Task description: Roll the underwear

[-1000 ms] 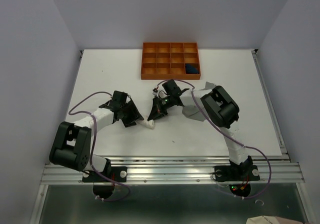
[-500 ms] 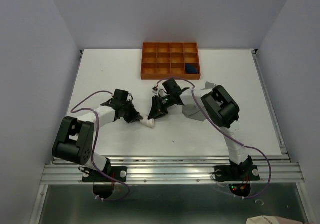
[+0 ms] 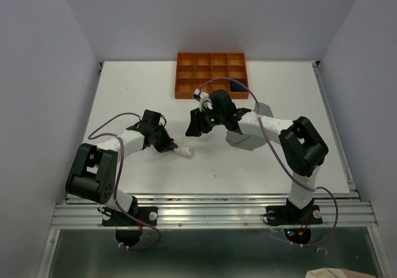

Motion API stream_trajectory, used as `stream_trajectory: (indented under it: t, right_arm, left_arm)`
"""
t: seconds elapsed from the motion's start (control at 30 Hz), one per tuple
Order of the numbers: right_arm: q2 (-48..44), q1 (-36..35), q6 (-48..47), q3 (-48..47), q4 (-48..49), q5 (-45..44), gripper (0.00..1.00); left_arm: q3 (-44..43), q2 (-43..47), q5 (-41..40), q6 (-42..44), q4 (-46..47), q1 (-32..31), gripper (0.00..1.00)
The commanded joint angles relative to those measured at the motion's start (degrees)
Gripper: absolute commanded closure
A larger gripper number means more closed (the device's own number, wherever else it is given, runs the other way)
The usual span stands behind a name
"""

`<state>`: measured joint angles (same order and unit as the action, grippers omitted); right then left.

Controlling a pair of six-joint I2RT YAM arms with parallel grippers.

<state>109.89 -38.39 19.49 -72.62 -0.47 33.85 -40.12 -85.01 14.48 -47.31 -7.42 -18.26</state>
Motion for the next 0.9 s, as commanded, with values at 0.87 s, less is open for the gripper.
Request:
stream_trajectory:
  t: [0.87]
  right_arm:
    - [3.0,-19.3,-29.7,-2.1,-0.8,-28.7,0.43]
  left_arm:
    - [-1.2,-3.1,-4.0,1.3,-7.6,-0.8,1.00]
